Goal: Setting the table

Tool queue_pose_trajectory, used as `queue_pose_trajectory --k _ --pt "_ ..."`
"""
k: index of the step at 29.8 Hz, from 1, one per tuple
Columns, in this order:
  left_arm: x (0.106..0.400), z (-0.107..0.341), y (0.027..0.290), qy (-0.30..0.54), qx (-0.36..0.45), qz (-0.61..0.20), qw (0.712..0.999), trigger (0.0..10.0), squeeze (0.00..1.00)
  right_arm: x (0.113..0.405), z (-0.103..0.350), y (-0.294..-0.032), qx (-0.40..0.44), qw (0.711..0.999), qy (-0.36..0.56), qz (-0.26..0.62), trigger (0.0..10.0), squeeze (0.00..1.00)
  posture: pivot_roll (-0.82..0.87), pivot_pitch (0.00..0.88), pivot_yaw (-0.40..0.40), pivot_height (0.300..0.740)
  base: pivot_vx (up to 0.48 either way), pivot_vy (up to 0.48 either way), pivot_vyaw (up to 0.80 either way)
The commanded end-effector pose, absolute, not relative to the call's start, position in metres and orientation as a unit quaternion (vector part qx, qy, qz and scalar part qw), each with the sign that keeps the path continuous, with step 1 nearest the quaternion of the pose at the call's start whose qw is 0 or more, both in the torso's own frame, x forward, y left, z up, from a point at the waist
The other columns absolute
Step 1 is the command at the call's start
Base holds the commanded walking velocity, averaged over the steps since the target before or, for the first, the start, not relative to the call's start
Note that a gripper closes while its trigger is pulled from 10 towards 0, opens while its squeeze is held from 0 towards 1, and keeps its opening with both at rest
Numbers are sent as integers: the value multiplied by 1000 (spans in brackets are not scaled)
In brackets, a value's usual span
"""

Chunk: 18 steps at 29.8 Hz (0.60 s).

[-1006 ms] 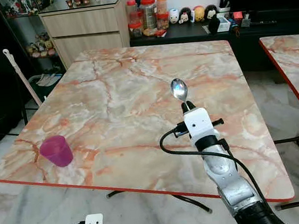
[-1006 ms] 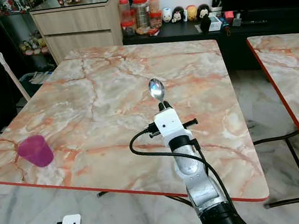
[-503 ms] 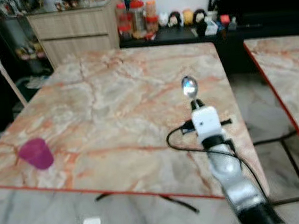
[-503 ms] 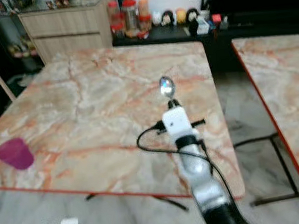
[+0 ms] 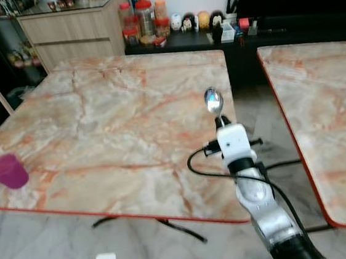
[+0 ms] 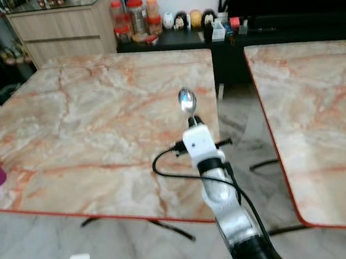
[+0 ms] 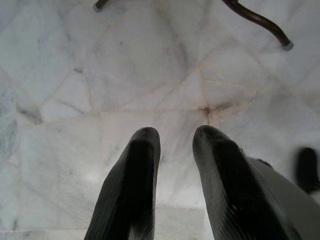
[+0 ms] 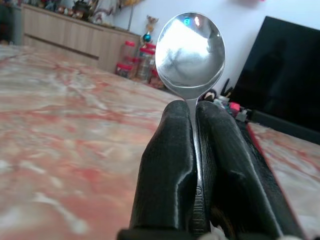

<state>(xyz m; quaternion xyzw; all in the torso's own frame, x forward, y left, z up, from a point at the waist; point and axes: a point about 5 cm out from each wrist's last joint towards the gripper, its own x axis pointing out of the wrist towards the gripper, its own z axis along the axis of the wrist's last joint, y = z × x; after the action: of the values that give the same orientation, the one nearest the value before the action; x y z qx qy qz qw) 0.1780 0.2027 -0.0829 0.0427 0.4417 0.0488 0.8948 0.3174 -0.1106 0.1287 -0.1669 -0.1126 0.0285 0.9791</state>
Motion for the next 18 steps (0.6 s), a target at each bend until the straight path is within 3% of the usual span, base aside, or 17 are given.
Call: queue_pose_trajectory --k 1,18 --pt "179 -83 199 441 44 43 896 10000 0 318 132 -115 -168 978 -118 23 10000 0 -20 0 47 740 0 -394 0" --pt "178 -85 190 444 33 41 894 10000 0 319 134 -124 -177 977 -116 12 10000 0 -41 8 46 740 0 -397 0"
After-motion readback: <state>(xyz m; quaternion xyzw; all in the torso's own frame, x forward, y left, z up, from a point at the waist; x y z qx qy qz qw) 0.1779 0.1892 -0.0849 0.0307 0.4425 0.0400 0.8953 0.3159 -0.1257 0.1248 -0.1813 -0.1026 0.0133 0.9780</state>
